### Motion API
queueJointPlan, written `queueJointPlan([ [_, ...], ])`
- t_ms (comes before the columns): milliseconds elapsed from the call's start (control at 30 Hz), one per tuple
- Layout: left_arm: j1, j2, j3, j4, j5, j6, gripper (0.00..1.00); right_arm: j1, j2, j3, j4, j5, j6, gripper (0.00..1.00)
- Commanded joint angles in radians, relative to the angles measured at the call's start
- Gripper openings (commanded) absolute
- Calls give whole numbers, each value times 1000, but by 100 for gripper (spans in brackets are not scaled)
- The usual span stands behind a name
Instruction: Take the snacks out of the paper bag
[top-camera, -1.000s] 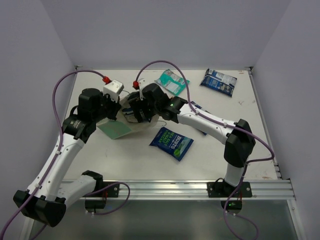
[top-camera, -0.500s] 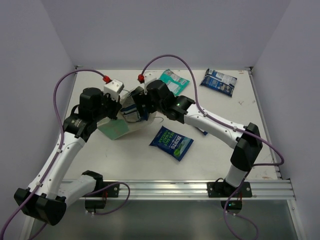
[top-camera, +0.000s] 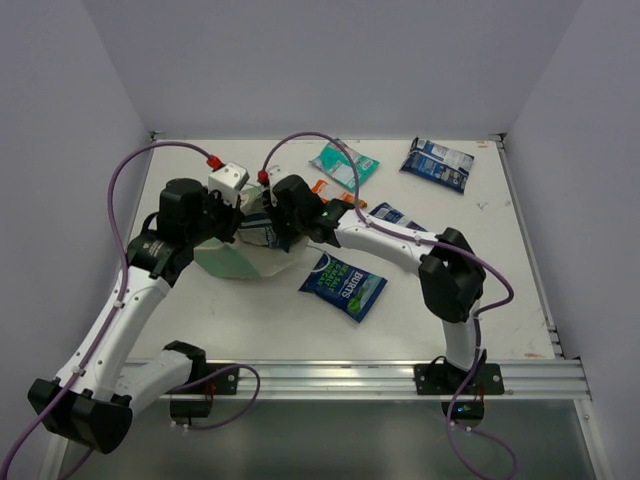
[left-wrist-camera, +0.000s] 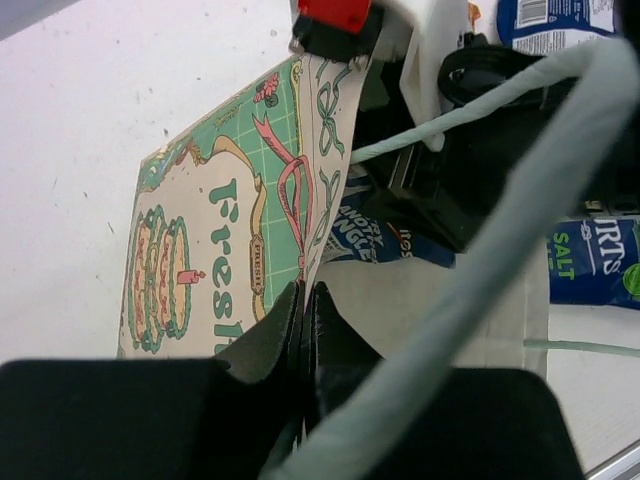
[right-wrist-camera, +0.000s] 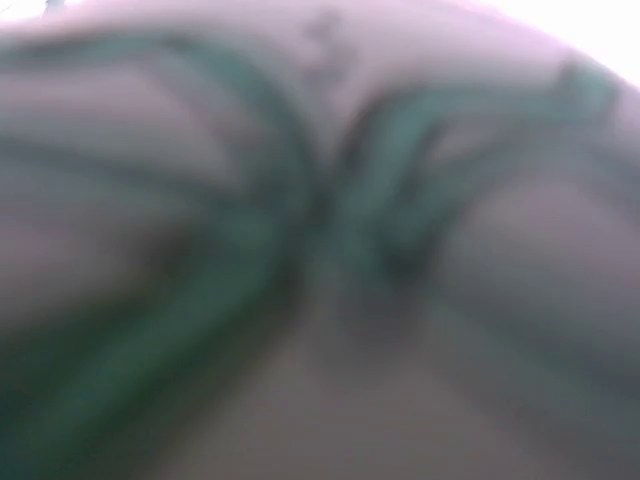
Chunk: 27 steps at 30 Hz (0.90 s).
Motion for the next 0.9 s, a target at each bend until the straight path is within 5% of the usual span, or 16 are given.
queueJointPlan([
  [0,2,-42,-21,36,-21,14,0,-2,-100,41,82,-40,-19,14],
  [100,2,-34,-47,41,-58,3,0,-1,-205,58,63,-90,-40,0],
  [533,3,63,-33,123,-270,-6,0,-44,-507,196,-189,-57,-128,0],
  [733,3,121,27,165,-277,-3,0,-275,-665,149,-238,3,-7,0],
  [867,3,118,39,182,-218,20,0,-542,-715,9,-232,23,140,0],
])
